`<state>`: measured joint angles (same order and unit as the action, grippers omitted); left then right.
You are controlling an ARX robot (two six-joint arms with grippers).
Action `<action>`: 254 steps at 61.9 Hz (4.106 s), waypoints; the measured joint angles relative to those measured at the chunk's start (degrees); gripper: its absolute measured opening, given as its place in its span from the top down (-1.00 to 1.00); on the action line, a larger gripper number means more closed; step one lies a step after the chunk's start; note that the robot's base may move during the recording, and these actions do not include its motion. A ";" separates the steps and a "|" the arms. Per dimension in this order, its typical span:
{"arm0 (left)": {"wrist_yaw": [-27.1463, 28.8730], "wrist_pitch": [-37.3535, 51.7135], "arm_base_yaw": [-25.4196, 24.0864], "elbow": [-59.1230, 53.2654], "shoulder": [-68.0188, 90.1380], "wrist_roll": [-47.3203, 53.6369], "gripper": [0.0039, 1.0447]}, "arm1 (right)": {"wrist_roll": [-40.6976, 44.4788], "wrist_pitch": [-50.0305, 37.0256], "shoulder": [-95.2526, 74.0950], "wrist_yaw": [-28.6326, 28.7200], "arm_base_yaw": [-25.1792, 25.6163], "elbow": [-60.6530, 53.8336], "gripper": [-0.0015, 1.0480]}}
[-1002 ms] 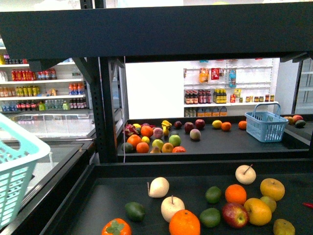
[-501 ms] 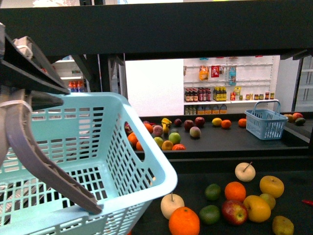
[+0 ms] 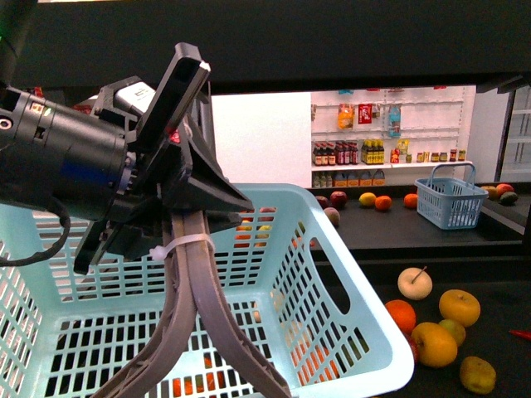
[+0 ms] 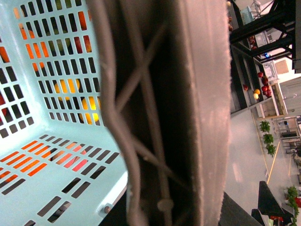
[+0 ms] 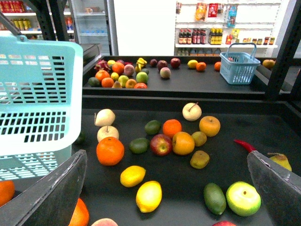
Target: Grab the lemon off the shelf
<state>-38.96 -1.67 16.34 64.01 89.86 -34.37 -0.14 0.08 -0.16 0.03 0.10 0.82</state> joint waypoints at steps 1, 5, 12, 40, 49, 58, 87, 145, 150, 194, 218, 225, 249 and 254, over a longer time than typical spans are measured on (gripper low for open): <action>0.00 0.00 0.37 0.46 0.28 0.00 0.73 | 0.00 0.00 0.00 0.00 0.00 0.00 -0.95; 0.15 0.00 1.03 1.16 0.57 0.09 0.73 | 0.00 0.00 0.00 0.00 0.00 0.00 -0.95; 0.39 0.00 1.92 2.16 1.27 0.81 0.73 | 0.00 0.00 0.00 0.00 0.00 0.00 -0.95; 0.55 0.13 2.58 2.19 1.66 2.16 0.73 | -11.30 9.40 -22.93 -3.56 2.27 6.23 -0.95; 0.50 0.13 2.58 2.19 1.68 2.23 0.73 | -13.81 0.46 -45.31 1.22 10.62 11.23 -0.95; 0.46 0.13 2.58 2.19 1.68 2.21 0.73 | -15.54 -9.66 -69.20 -0.90 13.66 18.43 -0.95; 0.44 0.17 2.67 2.19 1.81 2.25 0.73 | -24.52 -26.71 -120.61 -5.55 4.00 40.83 -0.95; 0.39 0.17 2.69 2.19 1.81 2.27 0.73 | -26.47 -27.74 -146.24 -3.17 -2.71 66.88 -0.95; 0.42 0.17 2.69 2.19 1.81 2.27 0.73 | -26.51 -27.06 -147.49 -3.45 -3.10 68.65 -0.95; 0.42 0.17 2.69 2.19 1.81 2.27 0.73 | -26.77 -26.03 -154.53 -4.11 -3.50 77.57 -0.29; 0.42 0.17 2.69 2.19 1.81 2.27 0.73 | -22.01 -33.18 -146.90 -6.91 -1.73 68.39 -0.25; 0.42 0.17 2.69 2.19 1.81 2.27 0.73 | -19.12 -39.36 -138.03 -9.03 -0.68 62.14 -0.25; 0.44 0.17 2.67 2.19 1.81 2.27 0.73 | -21.44 -42.47 -96.24 -1.16 4.13 41.22 -0.25; 0.42 0.17 2.69 2.19 1.81 2.27 0.73 | -23.74 -39.67 -89.66 1.27 2.97 40.00 -0.25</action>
<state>-38.54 -1.50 19.03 66.19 91.68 -32.10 -23.88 -39.59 -89.82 1.30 3.07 40.82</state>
